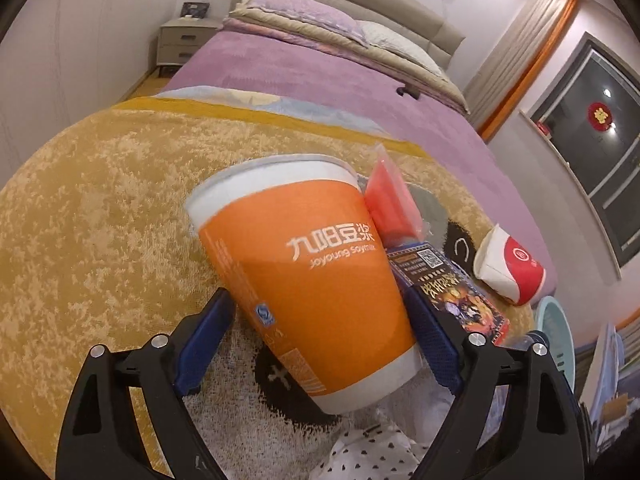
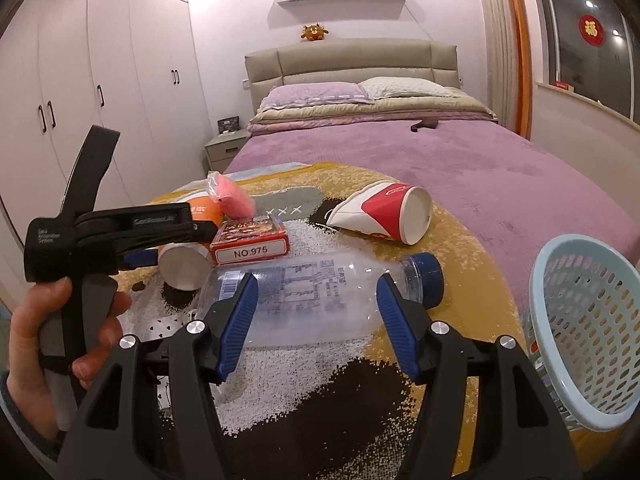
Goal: Collect trash
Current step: 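Grasp the orange paper cup with the left tool while the right tool approaches the clear bottle, then grasp the white polka-dot bag with the right tool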
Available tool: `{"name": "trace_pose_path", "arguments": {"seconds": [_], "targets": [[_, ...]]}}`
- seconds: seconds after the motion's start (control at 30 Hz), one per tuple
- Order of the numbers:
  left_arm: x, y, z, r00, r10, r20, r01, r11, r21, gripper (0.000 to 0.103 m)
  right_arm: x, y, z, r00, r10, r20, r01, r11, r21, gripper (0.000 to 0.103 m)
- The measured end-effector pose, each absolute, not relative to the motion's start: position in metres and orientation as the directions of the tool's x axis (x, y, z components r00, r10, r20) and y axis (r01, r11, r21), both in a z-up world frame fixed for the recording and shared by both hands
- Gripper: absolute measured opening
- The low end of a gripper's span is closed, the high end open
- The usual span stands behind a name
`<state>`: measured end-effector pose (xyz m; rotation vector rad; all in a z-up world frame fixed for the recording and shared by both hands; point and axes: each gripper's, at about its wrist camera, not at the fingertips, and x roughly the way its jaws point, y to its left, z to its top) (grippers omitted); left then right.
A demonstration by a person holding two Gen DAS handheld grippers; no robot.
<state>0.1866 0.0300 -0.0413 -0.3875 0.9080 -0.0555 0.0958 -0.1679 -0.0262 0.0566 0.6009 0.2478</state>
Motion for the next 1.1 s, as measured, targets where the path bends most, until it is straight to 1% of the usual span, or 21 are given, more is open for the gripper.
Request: {"name": "trace_pose_path", "arguments": {"seconds": [0.1, 0.13, 0.2, 0.23, 0.3, 0.5, 0.57, 0.63, 0.8, 0.93, 1.03, 1.1], "targets": [[0.187, 0.027, -0.041, 0.618, -0.185, -0.764, -0.116, 0.940, -0.321, 0.081, 0.096, -0.166, -0.026, 0.796, 0.246, -0.553, -0.220, 0.969, 0.114, 0.059], [0.186, 0.027, -0.040, 0.620, -0.182, -0.764, -0.114, 0.942, -0.317, 0.072, 0.096, -0.166, -0.026, 0.796, 0.247, -0.553, -0.223, 0.968, 0.112, 0.059], [0.184, 0.028, -0.039, 0.618, -0.174, -0.767, -0.109, 0.947, -0.303, 0.063, 0.097, -0.165, -0.026, 0.795, 0.251, -0.553, -0.227, 0.967, 0.112, 0.059], [0.181, 0.031, -0.039, 0.618, -0.175, -0.766, -0.111, 0.946, -0.306, 0.062, 0.097, -0.165, -0.026, 0.794, 0.251, -0.553, -0.228, 0.967, 0.112, 0.059], [0.173, 0.036, -0.038, 0.625, -0.178, -0.760, -0.113, 0.943, -0.314, 0.061, 0.097, -0.164, -0.026, 0.793, 0.249, -0.555, -0.227, 0.968, 0.110, 0.059], [0.134, 0.056, -0.029, 0.666, -0.149, -0.731, -0.097, 0.954, -0.282, 0.061, 0.093, -0.162, -0.025, 0.794, 0.249, -0.554, -0.236, 0.967, 0.097, 0.059], [0.119, 0.062, -0.027, 0.672, -0.134, -0.728, -0.091, 0.961, -0.261, 0.061, 0.091, -0.157, -0.026, 0.765, 0.275, -0.583, -0.265, 0.959, 0.105, 0.059], [0.105, 0.070, -0.029, 0.677, -0.132, -0.724, -0.087, 0.963, -0.257, 0.061, 0.086, -0.151, -0.030, 0.720, 0.338, -0.606, -0.317, 0.937, 0.146, 0.059], [0.078, 0.081, -0.035, 0.696, -0.111, -0.709, -0.085, 0.968, -0.236, 0.061, 0.076, -0.126, -0.038, 0.636, 0.392, -0.664, -0.390, 0.907, 0.161, 0.059], [0.071, 0.085, -0.042, 0.706, -0.116, -0.699, -0.084, 0.966, -0.245, 0.061, 0.074, -0.108, -0.044, 0.609, 0.366, -0.704, -0.413, 0.904, 0.113, 0.059], [0.071, 0.083, -0.040, 0.715, -0.116, -0.689, -0.071, 0.969, -0.237, 0.061, 0.079, -0.100, -0.050, 0.584, 0.346, -0.734, -0.408, 0.907, 0.103, 0.058], [0.069, 0.081, -0.040, 0.724, -0.109, -0.681, -0.062, 0.973, -0.222, 0.061, 0.082, -0.099, -0.056, 0.578, 0.328, -0.747, -0.392, 0.915, 0.098, 0.055]]}}
